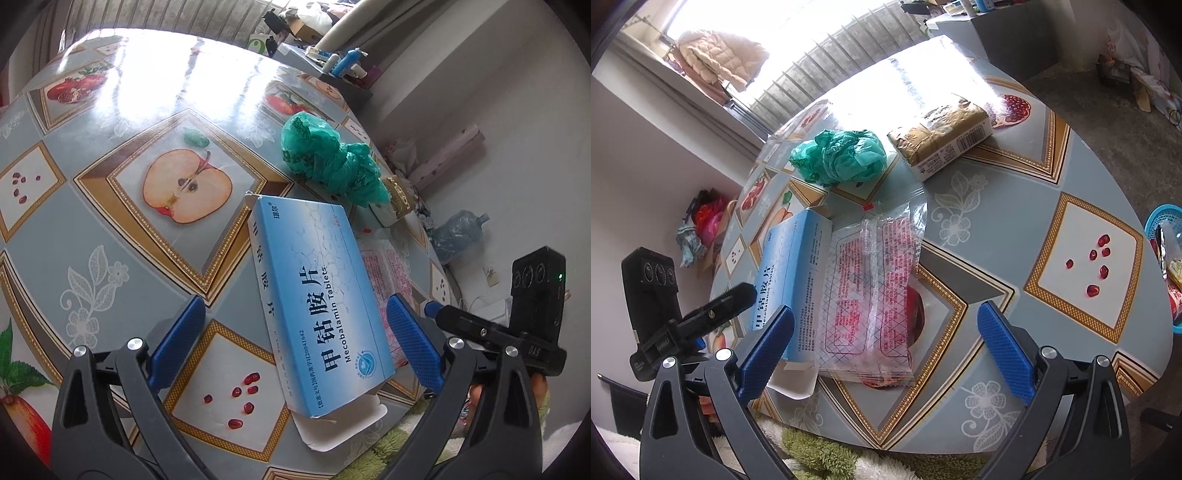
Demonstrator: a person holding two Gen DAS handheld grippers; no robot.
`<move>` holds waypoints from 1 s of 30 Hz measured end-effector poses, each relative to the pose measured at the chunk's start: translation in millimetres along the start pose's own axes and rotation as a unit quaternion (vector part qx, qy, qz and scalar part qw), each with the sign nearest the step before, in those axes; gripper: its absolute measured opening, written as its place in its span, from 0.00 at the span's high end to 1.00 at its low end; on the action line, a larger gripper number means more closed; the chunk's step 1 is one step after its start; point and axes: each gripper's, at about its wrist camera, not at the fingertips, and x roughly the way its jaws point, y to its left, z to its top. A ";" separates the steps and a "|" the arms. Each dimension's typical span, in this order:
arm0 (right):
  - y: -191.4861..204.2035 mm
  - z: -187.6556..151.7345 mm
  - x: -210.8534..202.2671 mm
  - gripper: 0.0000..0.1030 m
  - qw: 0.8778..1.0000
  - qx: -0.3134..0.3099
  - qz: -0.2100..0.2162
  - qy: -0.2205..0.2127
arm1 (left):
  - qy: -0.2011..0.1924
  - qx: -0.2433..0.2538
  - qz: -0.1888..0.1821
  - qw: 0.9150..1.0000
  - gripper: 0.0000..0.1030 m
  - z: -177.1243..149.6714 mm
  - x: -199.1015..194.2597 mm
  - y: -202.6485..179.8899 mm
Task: Collect trash
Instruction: 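Close the right tool on the clear pink-printed wrapper while the left tool holds the box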
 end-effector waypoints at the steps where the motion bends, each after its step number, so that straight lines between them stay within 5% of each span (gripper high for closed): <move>1: 0.3 -0.2 0.2 0.06 1.000 0.000 0.000 0.000 | 0.000 0.004 0.004 1.000 0.09 -0.3 0.3 -1.1; 16: -8.4 0.6 -1.8 0.06 0.999 0.012 0.031 -0.005 | -0.001 0.007 0.004 1.000 0.09 -1.4 1.3 -0.6; 20: -14.3 2.1 -3.5 0.06 0.999 0.014 0.048 -0.002 | 0.007 0.017 0.035 0.999 0.09 0.8 3.4 -5.6; 30: -25.1 9.6 0.3 0.49 0.999 0.034 0.039 -0.002 | 0.004 0.076 0.044 0.996 0.21 1.8 2.8 -30.4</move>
